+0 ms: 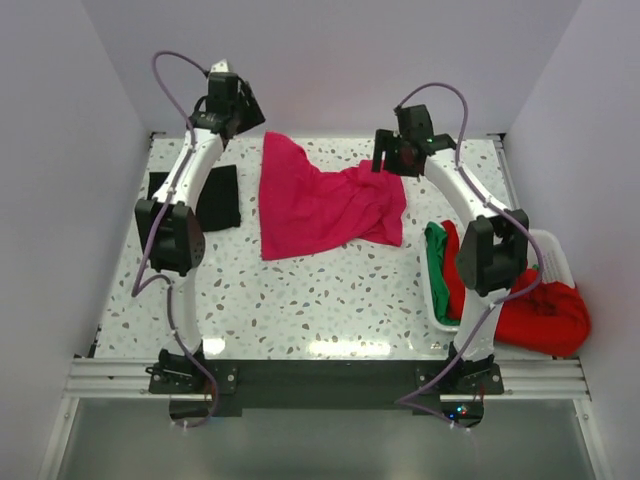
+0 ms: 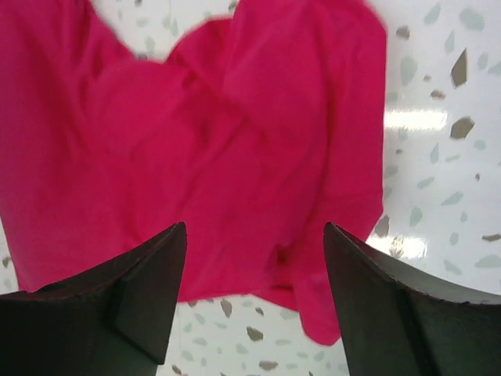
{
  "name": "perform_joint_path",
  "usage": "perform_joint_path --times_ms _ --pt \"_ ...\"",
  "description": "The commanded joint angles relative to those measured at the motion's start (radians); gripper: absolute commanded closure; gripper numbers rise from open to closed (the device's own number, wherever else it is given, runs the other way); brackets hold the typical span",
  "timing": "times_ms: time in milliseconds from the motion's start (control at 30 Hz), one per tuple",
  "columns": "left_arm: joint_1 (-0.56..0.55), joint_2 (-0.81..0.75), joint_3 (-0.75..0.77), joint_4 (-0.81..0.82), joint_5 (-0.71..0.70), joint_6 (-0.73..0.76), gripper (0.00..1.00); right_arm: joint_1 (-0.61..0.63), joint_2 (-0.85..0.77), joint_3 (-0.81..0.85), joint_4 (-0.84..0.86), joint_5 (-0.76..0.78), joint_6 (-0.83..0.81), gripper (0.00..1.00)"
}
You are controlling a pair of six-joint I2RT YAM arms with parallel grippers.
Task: Fold and stack the t-shirts
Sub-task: Flatten the tshirt out
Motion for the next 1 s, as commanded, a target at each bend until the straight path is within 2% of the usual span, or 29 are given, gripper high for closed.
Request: perform_joint_path --times_ms 0,33,100,133,233,333,500,700,967 --pt "-0.012 -0.173 -0.183 0.007 0.005 0.057 0.32 0.010 -0.133 -0.039 0.004 -0.091 -0.033 0.26" --pt "-0.029 -0.283 -0.405 0.095 0.013 0.063 0.32 0.008 -0.156 -0.127 0.036 -0.097 -0.026 0.26" --pt "-0.038 -0.383 -0.600 0.154 0.031 0.051 0.34 0.010 -0.219 -0.205 0.047 -0.111 -0.020 0.26" --pt "-0.045 -0.459 -0.751 0.171 0.045 0.037 0.37 0.010 -0.235 -0.267 0.043 -0.123 -0.010 0.26" --pt "-0.065 -0.570 -0.970 0.145 0.054 0.011 0.41 0.010 -0.287 -0.376 0.030 -0.157 0.010 0.26" --pt "-0.096 -0.642 -1.123 0.148 0.054 -0.007 0.43 0.010 -0.327 -0.473 0.056 -0.177 0.023 0.26" --pt "-0.116 -0.643 -1.192 0.159 0.054 -0.017 0.45 0.010 -0.332 -0.509 0.062 -0.182 0.027 0.26" --pt "-0.115 -0.491 -1.120 0.153 0.059 0.000 0.49 0.011 -0.327 -0.500 0.079 -0.196 0.049 0.26" --pt "-0.116 -0.380 -1.043 0.121 0.029 0.009 0.53 0.010 -0.364 -0.516 0.073 -0.186 0.067 0.26"
